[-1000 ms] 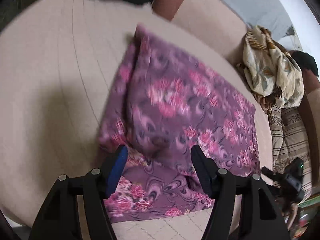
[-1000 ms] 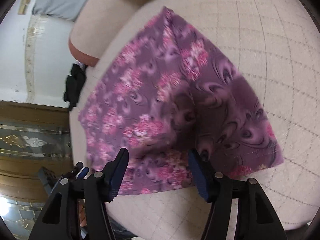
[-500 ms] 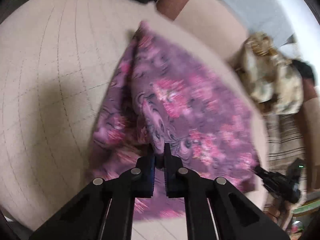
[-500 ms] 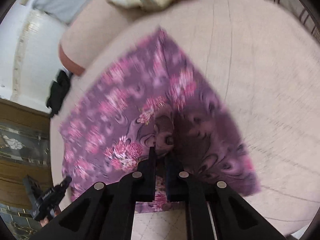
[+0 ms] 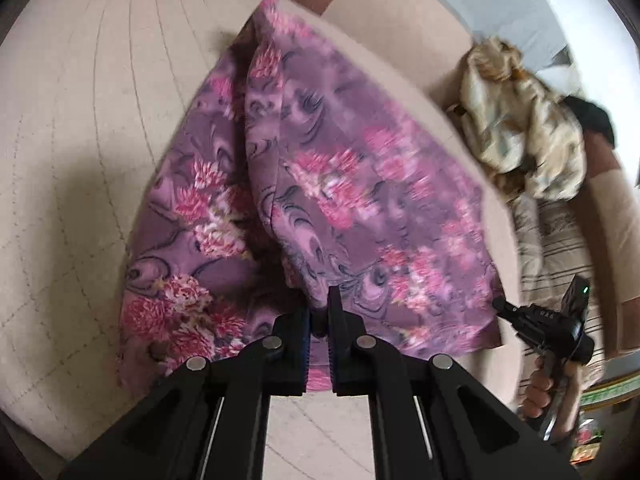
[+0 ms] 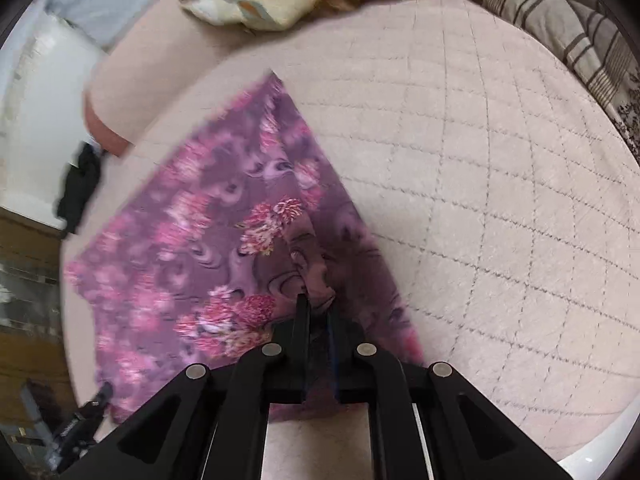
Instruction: Fold small clothes
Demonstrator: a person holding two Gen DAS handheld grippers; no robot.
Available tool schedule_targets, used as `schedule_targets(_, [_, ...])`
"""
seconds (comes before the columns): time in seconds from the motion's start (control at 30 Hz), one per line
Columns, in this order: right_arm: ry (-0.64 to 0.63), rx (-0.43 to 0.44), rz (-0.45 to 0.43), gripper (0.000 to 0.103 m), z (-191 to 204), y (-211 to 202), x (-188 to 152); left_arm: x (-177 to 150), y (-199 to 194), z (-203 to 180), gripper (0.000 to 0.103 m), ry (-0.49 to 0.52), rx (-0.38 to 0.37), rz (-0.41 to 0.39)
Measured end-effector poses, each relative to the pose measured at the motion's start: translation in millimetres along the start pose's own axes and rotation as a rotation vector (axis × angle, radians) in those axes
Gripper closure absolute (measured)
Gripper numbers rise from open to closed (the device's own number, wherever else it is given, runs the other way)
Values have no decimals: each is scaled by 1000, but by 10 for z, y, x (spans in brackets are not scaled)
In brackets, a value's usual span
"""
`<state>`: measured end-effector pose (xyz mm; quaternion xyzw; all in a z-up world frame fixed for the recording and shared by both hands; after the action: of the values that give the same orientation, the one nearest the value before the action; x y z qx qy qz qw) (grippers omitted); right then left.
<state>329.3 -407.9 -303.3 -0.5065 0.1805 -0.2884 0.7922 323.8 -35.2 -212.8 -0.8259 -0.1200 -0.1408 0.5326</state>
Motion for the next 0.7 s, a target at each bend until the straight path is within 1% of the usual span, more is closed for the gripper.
schedule_targets(0.03, [-3,-4,32,96,-9,99,-43,-29,71,25,94,14,43,25])
schedule_targets(0.07, [-19,-9,39,95,20,151,-80,-39,112,25,93,36,71,31])
schedule_targets(0.1, [-49,-24,16,92,69,117,-96,-26,100,3,93,49,82,22])
schedule_targets(0.13, [-66,-13,3,91,116,54,-117,-23,44,-29,87,63,93,15])
schedule_targets(0.17, [-69,28,-4,86,157,-35,-151,-23,-20,-56,81,75,107,-1])
schedule_targets(0.2, [-65,57,-5,71,171,-87,-180,-23,-97,-84,70,92,116,-30])
schedule_targets(0.23, [-51,97,-7,61,174,-149,-224,-30,-165,-113,67,107,117,-57])
schedule_targets(0.27, [-41,156,-3,61,195,-206,-290,-47,-203,-123,67,105,105,-65])
schedule_targets(0.3, [-42,191,13,61,241,-219,-367,-68,-217,-131,67,93,76,-66])
schedule_targets(0.33, [-45,218,33,61,296,-200,-440,-81,-214,-129,67,73,43,-63])
schedule_targets(0.4, [-50,267,103,61,407,-75,-624,-86,-218,-134,67,60,20,-66])
schedule_targets(0.47, [-46,268,164,61,479,107,-765,-55,-198,-160,67,65,1,-77])
schedule_targets(0.57, [-34,259,165,61,506,245,-749,-30,-127,-181,67,39,-46,-76])
schedule_targets(0.6, [-40,254,160,67,520,264,-742,-14,-75,-191,69,31,-48,-66])
schedule_targets(0.63, [-52,241,149,82,546,274,-733,-13,-29,-182,85,31,-32,-58])
schedule_targets(0.67, [-61,228,141,88,555,275,-733,-13,-6,-183,95,32,-23,-58])
schedule_targets(0.7, [-67,224,137,90,566,267,-732,-14,5,-160,97,27,-24,-54])
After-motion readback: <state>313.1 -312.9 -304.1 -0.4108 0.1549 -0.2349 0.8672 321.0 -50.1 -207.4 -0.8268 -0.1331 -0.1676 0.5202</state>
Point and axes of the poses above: each gripper's, at about its wrist camera, not at the fingertips, and y roughly the way its jaws point, z to its left, x to its top, the point moved 6 cm from there along y, roughly the way its jaws point, and after that the axes turned 12 degrees about y, right-handed, at the moved point
